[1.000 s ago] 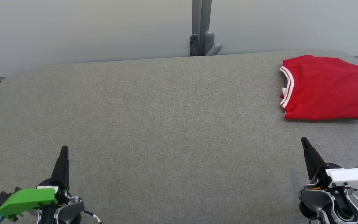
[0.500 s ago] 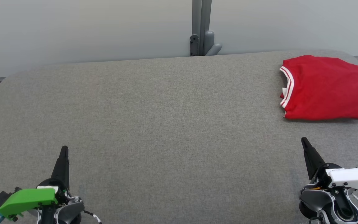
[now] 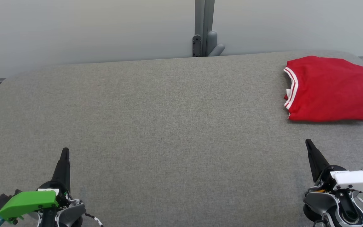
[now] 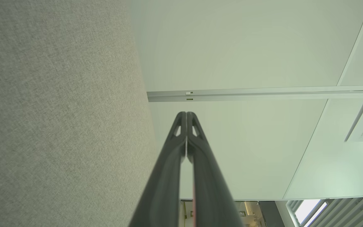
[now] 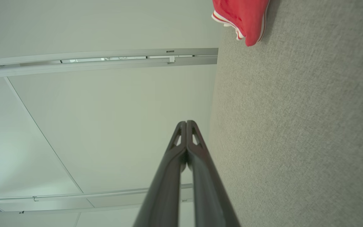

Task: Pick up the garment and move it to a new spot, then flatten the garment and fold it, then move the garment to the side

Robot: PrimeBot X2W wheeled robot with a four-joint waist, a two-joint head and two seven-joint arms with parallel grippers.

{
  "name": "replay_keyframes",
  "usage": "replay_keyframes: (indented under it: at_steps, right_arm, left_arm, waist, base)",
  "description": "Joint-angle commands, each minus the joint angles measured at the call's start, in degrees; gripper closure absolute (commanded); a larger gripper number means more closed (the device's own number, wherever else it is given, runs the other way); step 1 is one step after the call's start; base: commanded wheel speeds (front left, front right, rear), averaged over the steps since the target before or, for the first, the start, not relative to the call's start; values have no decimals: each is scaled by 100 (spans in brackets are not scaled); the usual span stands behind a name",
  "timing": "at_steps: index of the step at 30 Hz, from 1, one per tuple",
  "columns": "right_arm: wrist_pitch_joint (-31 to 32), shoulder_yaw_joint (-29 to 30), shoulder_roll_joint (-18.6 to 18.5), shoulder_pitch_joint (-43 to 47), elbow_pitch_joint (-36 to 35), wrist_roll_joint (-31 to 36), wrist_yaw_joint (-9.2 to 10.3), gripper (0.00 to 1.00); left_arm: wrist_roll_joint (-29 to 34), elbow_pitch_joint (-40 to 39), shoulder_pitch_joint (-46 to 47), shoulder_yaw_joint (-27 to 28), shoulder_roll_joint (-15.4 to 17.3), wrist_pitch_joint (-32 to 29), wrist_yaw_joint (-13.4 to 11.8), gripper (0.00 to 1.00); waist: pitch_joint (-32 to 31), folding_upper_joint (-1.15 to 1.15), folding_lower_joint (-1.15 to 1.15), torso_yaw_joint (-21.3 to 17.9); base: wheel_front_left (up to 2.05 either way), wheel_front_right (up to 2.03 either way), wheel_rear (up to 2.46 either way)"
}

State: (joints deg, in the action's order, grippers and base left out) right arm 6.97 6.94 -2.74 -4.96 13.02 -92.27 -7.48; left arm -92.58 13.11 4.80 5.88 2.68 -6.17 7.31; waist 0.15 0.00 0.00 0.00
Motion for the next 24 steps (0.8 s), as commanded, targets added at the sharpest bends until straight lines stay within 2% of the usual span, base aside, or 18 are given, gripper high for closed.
replay_keyframes:
  at_steps: [1, 24]
  right_arm:
    - [6, -1, -27, -33, -20, -43, -2, 100]
    - [6, -1, -27, -33, -21, -43, -2, 100]
  left_arm:
    - [-3, -18, 93, 18, 38, -14, 39, 100]
    - [-3, -17, 92, 18, 38, -14, 39, 100]
  waist:
    - [0, 0, 0, 0]
    - [0, 0, 0, 0]
  base:
    - [0, 0, 0]
    - [0, 0, 0]
